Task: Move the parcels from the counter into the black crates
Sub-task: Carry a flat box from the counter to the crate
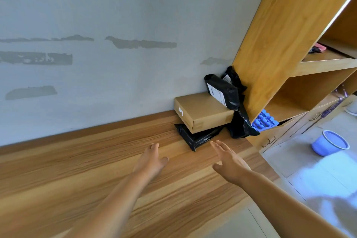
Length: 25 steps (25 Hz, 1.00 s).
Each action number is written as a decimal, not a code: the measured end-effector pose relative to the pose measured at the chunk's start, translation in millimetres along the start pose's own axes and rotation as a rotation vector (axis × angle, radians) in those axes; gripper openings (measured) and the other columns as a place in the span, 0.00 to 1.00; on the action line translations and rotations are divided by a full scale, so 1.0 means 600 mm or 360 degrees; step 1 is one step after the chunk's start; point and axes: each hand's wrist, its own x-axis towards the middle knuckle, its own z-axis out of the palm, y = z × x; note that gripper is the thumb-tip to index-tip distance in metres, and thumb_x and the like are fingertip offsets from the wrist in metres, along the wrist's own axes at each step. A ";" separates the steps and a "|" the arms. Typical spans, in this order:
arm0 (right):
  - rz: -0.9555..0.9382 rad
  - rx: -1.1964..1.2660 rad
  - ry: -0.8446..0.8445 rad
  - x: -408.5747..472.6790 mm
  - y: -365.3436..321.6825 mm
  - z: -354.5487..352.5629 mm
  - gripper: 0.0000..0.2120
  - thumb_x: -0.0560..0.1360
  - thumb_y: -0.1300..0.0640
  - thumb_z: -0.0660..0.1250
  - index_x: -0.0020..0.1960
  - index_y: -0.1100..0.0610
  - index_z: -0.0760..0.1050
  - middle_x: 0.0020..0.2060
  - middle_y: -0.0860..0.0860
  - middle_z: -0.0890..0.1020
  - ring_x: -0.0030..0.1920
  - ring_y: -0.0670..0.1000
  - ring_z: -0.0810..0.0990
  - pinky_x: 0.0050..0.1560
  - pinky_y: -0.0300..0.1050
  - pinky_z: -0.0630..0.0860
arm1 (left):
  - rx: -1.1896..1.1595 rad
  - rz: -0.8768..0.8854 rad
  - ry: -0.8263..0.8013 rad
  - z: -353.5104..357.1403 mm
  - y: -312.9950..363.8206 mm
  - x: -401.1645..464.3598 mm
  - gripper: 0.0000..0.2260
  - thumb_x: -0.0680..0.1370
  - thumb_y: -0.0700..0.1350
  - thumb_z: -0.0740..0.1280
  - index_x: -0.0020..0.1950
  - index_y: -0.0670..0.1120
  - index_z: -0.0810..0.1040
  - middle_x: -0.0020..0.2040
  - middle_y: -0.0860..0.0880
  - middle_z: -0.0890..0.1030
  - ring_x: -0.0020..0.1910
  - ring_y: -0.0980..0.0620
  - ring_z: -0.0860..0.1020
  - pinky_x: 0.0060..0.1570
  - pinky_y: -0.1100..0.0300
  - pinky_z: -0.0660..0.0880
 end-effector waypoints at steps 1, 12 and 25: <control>0.0005 0.0000 -0.0001 0.018 0.010 -0.008 0.35 0.78 0.56 0.63 0.79 0.48 0.48 0.78 0.44 0.49 0.76 0.50 0.55 0.70 0.46 0.63 | -0.0016 -0.0002 -0.0005 0.006 0.009 0.019 0.29 0.79 0.52 0.63 0.77 0.45 0.57 0.75 0.47 0.62 0.70 0.47 0.67 0.64 0.53 0.69; -0.0028 0.0089 -0.0037 0.158 0.095 -0.017 0.33 0.77 0.58 0.60 0.78 0.47 0.51 0.77 0.43 0.52 0.75 0.48 0.58 0.67 0.45 0.66 | -0.0023 -0.0096 -0.0125 0.066 0.090 0.150 0.30 0.78 0.54 0.63 0.77 0.47 0.58 0.73 0.45 0.66 0.68 0.46 0.69 0.61 0.54 0.69; -0.0511 -0.0165 0.0310 0.340 0.256 -0.077 0.28 0.78 0.59 0.60 0.76 0.53 0.57 0.78 0.50 0.53 0.75 0.51 0.55 0.73 0.47 0.54 | -0.0662 -0.0600 -0.0016 0.153 0.219 0.345 0.28 0.81 0.61 0.51 0.73 0.44 0.65 0.69 0.46 0.71 0.67 0.44 0.70 0.60 0.54 0.66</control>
